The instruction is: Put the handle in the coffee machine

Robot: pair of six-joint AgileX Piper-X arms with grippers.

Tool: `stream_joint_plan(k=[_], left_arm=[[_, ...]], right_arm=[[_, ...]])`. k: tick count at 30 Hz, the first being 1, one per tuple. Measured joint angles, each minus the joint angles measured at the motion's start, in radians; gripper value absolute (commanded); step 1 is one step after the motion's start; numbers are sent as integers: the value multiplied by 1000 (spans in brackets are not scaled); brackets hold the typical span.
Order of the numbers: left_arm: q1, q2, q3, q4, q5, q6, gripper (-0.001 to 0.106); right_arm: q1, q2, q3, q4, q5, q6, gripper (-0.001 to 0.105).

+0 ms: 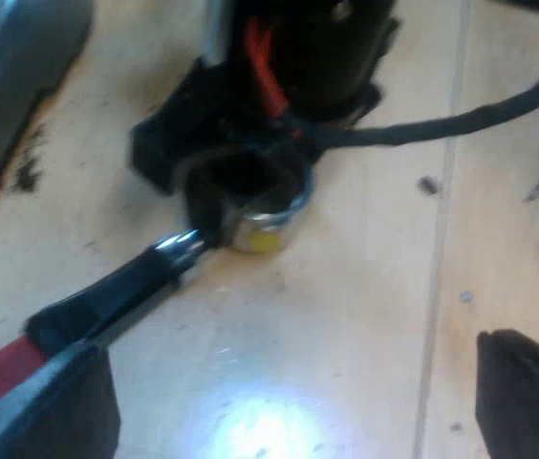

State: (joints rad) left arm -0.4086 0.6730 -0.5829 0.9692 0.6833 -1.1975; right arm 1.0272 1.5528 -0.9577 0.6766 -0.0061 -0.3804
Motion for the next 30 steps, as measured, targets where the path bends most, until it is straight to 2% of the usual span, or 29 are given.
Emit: stream_joint_plan(k=[3, 8, 13, 16, 23, 30], left_arm=[[0, 0, 0, -33, -39, 0, 78], [0, 0, 0, -44, -52, 0, 78], [0, 0, 0, -44, -57, 0, 78], [0, 0, 0, -44, -59, 0, 78], [0, 0, 0, -44, -60, 70, 78], [0, 0, -9, -34, -60, 160, 78]], right_arm=[[0, 0, 0, 0, 0, 0, 0], [0, 0, 0, 0, 0, -3, 0], [0, -26, 0, 46, -12, -62, 0], [0, -68, 2, 99, -12, -112, 0], [0, -181, 2, 255, -14, -252, 0], [0, -273, 2, 294, -97, -385, 0]])
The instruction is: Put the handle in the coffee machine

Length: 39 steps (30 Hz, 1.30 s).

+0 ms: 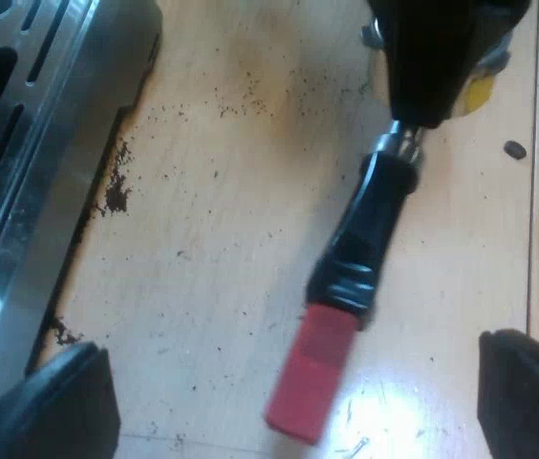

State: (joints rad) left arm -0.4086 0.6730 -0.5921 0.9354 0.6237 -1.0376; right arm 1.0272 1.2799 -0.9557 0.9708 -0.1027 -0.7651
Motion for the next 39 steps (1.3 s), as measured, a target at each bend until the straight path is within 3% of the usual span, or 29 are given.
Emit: stream_joint_plan(k=[7, 12, 15, 23, 27, 31, 35, 39], left_arm=[[0, 0, -76, 128, 4, 141, 78], [0, 0, -110, 248, 91, 255, 78], [0, 0, -110, 305, 105, 300, 78], [0, 0, -110, 306, 108, 305, 78], [0, 42, -110, 285, 106, 269, 78], [0, 95, -110, 275, 109, 276, 78], [0, 114, -82, 255, 133, 308, 78], [0, 114, -28, 202, 94, 306, 78]], right_arm=[[0, -36, 0, 6, -56, -102, 0], [0, -40, -31, 18, -61, -219, 0], [-7, -40, -66, 16, -66, -234, 0], [-9, -40, -96, 15, -88, -243, 0], [-9, -40, -97, 15, -99, -243, 0], [-9, -40, -105, 15, -120, -241, 0], [-9, -40, -135, 15, -126, -236, 0], [-9, -40, -149, 12, -149, -236, 0]])
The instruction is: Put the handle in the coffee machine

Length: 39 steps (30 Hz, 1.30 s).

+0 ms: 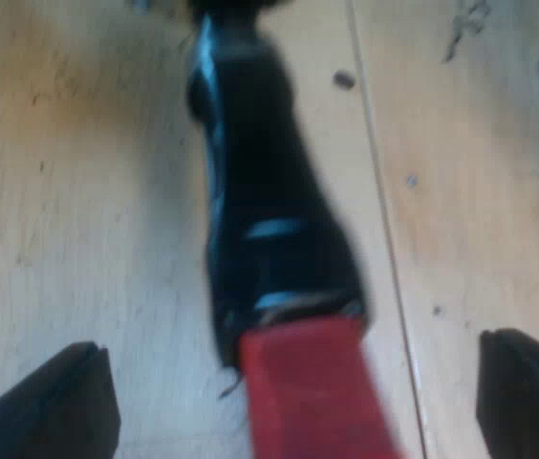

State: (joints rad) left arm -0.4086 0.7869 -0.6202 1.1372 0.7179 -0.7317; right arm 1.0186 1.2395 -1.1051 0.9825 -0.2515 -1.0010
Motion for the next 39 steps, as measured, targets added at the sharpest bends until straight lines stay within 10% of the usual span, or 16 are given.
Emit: stream_joint_plan(k=[16, 28, 35, 39], left_arm=[[0, 3, 8, -60, -36, -23, 76], [0, 3, 8, -45, -46, 10, -1], [0, 3, 8, -49, -24, 20, 0], [0, 3, 8, -49, -21, 20, 0]], right_arm=[[0, 0, 0, 3, -16, 0, 0], [-5, 0, 0, 3, -5, 20, 0], [-5, 0, 0, 1, -3, 30, 0], [-5, -2, 0, 1, 0, 28, 23]])
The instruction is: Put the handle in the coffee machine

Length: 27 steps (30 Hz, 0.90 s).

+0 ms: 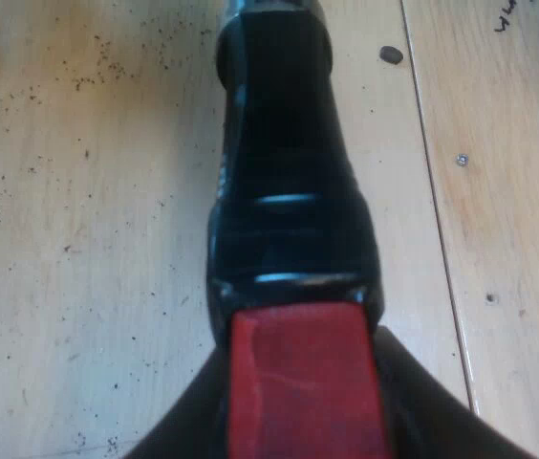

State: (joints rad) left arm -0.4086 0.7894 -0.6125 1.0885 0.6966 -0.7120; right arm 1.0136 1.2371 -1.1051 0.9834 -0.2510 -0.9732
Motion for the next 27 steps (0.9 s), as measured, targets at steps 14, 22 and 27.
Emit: stream_joint_plan(k=[14, 22, 27], left_arm=[[0, 2, 7, 10, 60, -14, 0], [38, 2, 7, 10, 78, -46, 0], [157, 2, 7, 10, 103, -81, 0]], right_arm=[[0, -2, -1, -15, 42, -86, 104], [0, -51, -26, -15, 152, -90, 104], [18, -104, -47, -15, 233, -96, 104]])
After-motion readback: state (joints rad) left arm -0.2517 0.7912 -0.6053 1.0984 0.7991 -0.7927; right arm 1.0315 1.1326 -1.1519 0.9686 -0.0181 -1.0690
